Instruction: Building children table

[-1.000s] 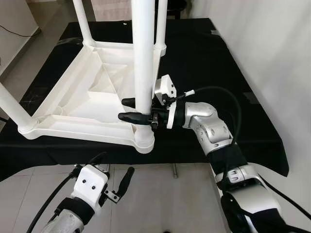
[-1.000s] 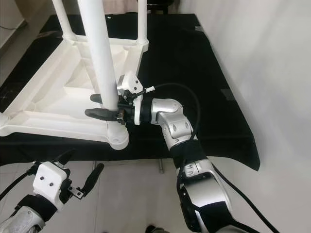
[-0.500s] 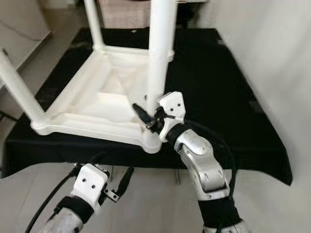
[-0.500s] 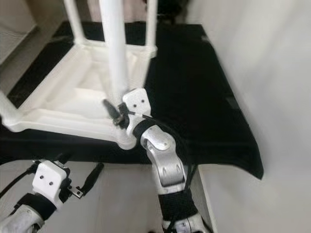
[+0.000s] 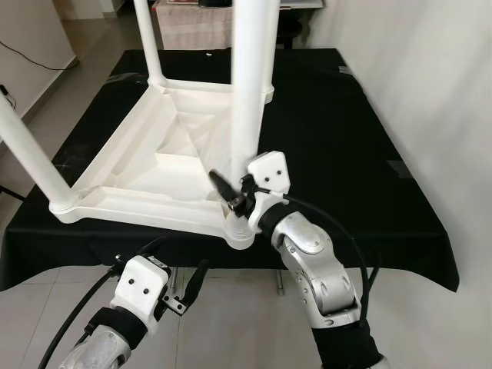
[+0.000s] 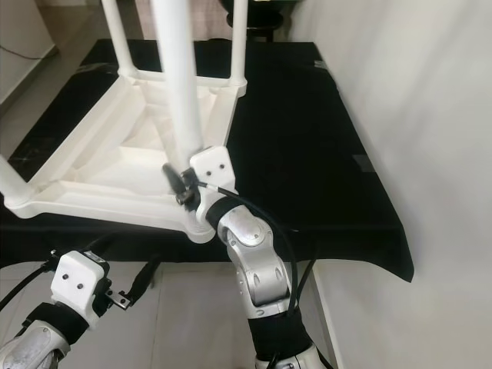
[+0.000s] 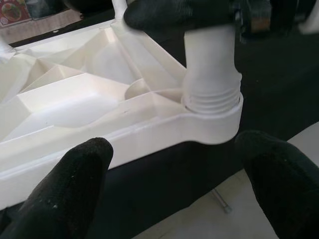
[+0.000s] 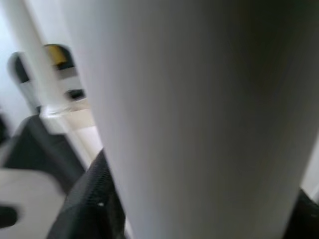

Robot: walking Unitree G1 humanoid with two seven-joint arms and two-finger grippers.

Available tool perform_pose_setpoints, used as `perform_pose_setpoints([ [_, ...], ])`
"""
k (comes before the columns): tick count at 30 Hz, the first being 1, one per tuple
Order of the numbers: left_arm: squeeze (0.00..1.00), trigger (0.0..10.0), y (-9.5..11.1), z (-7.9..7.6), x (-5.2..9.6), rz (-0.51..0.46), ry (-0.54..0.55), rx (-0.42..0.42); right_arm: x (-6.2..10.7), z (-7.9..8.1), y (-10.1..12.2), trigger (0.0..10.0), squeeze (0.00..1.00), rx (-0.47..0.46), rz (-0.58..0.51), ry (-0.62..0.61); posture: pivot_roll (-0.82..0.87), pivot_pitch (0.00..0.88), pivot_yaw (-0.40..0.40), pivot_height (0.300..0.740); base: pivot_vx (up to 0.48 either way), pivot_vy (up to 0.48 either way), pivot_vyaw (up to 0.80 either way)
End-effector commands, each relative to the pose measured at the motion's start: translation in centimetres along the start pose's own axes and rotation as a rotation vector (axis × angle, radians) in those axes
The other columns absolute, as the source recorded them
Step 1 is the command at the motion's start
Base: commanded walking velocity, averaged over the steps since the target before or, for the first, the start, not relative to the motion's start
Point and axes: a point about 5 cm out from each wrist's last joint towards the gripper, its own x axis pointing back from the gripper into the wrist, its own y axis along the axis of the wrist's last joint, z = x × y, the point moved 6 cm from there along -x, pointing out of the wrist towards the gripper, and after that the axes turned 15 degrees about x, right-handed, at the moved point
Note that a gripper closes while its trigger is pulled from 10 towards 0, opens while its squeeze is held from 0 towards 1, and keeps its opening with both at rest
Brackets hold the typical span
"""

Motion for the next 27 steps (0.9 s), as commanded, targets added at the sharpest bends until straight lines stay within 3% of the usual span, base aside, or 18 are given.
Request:
perform_pose_setpoints([
  [1, 0.00, 10.0, -0.3, 0.0, 0.2, 0.010, 0.007, 0.006, -1.1, 2.0, 2.6, 10.0, 1.00, 0.027, -0.112, 0.186, -0.02, 0.194, -0.039, 0.740, 0.000, 0.000, 0.00],
  [2, 0.00, 10.0, -0.3, 0.0, 0.2, 0.010, 0.007, 0.006, -1.1, 2.0, 2.6, 10.0, 1.00, 0.027, -0.112, 0.186, -0.02, 0.194, -0.039, 0.740, 0.000, 0.000, 0.00],
  [5, 0.00, 10.0, -0.3, -0.1, 0.2, 0.007, 0.005, 0.007, -1.2, 2.2, 3.2, 10.0, 1.00, 0.106, -0.163, 0.344, -0.02, 0.195, -0.039, 0.740, 0.000, 0.000, 0.00],
  [6, 0.00, 10.0, -0.3, -0.1, 0.2, 0.007, 0.004, 0.008, -0.9, 2.5, 3.5, 10.0, 0.00, 0.130, -0.194, 0.422, -0.02, 0.197, -0.039, 0.740, 0.000, 0.000, 0.00],
  [7, 0.00, 10.0, -0.3, -0.2, 0.2, 0.007, 0.004, 0.009, -0.7, 2.6, 3.5, 10.0, 0.00, 0.139, -0.205, 0.487, -0.02, 0.197, -0.039, 0.740, 0.000, 0.000, 0.00],
  [9, 0.00, 10.0, -0.3, -0.2, 0.2, 0.007, 0.004, 0.009, -0.7, 2.6, 3.5, 10.0, 0.00, 0.139, -0.205, 0.487, -0.02, 0.197, -0.039, 0.740, 0.000, 0.000, 0.00],
  [10, 0.00, 10.0, -0.3, -0.3, 0.3, 0.007, 0.003, 0.011, -0.5, 2.4, 3.3, 10.0, 0.00, 0.126, -0.205, 0.583, -0.01, 0.201, -0.044, 0.740, 0.000, 0.000, 0.00],
  [21, 0.00, 10.0, -0.2, -0.5, 0.6, 0.007, 0.006, 0.012, -0.6, 1.5, 3.9, 9.9, 0.00, 0.111, -0.228, 0.725, -0.01, 0.218, -0.048, 0.740, 0.000, 0.000, 0.00],
  [22, 0.00, 10.0, -0.2, -0.5, 0.6, 0.008, 0.005, 0.013, -0.6, 1.5, 3.9, 0.2, 0.00, 0.108, -0.232, 0.742, -0.01, 0.219, -0.047, 0.740, 0.000, 0.000, 0.00],
  [27, 0.00, 10.0, -0.2, -0.6, 0.5, 0.011, 0.002, 0.013, -0.5, 1.4, 3.9, 0.0, 0.00, 0.105, -0.238, 0.772, -0.01, 0.221, -0.046, 0.740, 0.000, 0.000, 0.00],
])
